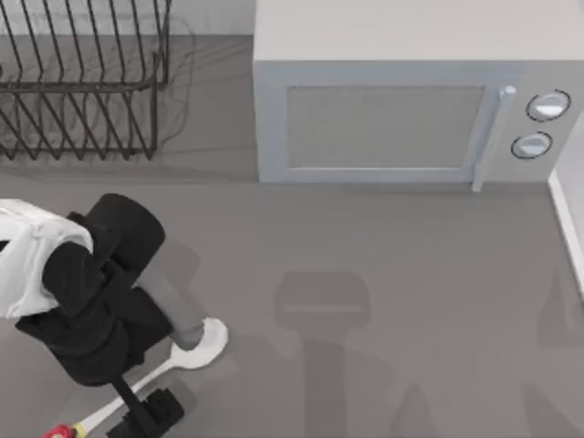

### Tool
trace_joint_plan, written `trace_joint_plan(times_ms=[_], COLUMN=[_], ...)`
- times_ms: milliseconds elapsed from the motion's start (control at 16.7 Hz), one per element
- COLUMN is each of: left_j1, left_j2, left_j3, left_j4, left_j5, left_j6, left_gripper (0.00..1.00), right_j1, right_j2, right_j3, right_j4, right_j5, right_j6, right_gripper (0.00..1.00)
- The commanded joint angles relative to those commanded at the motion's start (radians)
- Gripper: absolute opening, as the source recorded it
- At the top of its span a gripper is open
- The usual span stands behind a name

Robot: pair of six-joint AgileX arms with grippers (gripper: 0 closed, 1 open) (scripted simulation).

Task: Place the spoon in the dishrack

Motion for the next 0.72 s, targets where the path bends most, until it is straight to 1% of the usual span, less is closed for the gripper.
trace_joint_plan(times_ms=[180,240,660,720], left_j1=[0.000,0.000,0.000,0.003], left_j2=[0.000,0.000,0.000,-0.070], left_j3=[0.000,0.000,0.000,0.037], left_j4=[0.000,0.000,0.000,-0.076], left_j5=[0.000,0.000,0.000,0.014], left_j6=[0.000,0.000,0.000,0.001], left_gripper=[0.02,0.00,0.00,0.00], right_j1=[0.000,0.000,0.000,0.000], right_j2=[0.000,0.000,0.000,0.000], right_j3=[0.000,0.000,0.000,0.000], right_j4=[0.000,0.000,0.000,0.000], right_j5=[0.000,0.000,0.000,0.000], right_j6=[0.000,0.000,0.000,0.000], right_gripper=[1.00,1.00,1.00,1.00])
